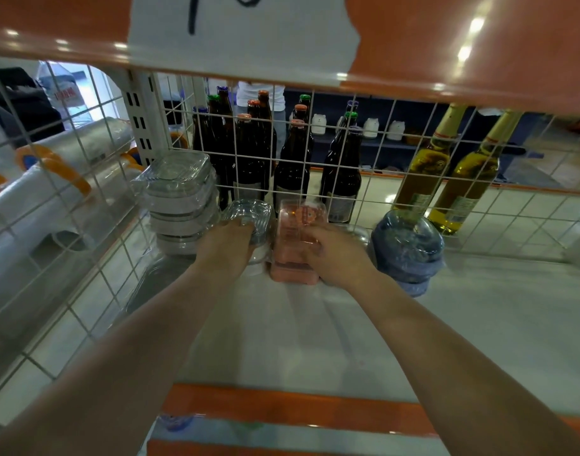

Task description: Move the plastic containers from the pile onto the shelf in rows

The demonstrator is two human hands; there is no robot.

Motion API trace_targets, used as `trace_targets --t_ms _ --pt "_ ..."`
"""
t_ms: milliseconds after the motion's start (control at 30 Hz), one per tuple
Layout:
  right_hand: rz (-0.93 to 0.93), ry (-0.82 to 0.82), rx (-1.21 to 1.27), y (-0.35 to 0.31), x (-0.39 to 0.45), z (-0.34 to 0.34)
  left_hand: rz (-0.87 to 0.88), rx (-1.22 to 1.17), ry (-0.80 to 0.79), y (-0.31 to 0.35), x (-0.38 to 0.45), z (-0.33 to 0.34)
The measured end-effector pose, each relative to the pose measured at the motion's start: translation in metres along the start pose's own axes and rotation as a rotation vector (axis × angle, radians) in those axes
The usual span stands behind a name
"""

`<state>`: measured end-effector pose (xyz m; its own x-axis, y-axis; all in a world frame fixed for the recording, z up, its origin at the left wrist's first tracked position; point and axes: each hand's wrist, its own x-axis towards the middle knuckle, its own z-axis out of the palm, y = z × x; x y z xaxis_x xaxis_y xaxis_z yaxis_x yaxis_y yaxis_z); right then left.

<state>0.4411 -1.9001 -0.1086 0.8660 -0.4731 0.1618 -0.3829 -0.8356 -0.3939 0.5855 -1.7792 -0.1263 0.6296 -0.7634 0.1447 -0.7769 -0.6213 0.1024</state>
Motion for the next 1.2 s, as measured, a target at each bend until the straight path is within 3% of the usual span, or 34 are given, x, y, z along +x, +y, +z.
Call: trace_targets --t_ms 200,433,633,867,1200 --pt "0.01 0.045 0.019 -0.005 -0.002 0.008 0.025 -0.035 0.012 -0.001 -0.014 0.0" --pt "0.111 0.189 0.135 0.0 -0.02 0.01 0.059 -0.241 0.124 0.003 -0.038 -0.003" --pt "0.217 0.252 0.086 0.025 -0.058 -0.004 0.161 -0.35 0.221 0.039 -0.044 -0.014" --pt "0.428 0.253 0.075 0.076 -0.113 -0.038 0.307 -0.314 0.159 0.116 -0.049 -0.024" --pt "0.638 0.271 -0.037 0.184 -0.221 -0.113 0.43 -0.175 -0.171 0.26 -0.046 -0.007"
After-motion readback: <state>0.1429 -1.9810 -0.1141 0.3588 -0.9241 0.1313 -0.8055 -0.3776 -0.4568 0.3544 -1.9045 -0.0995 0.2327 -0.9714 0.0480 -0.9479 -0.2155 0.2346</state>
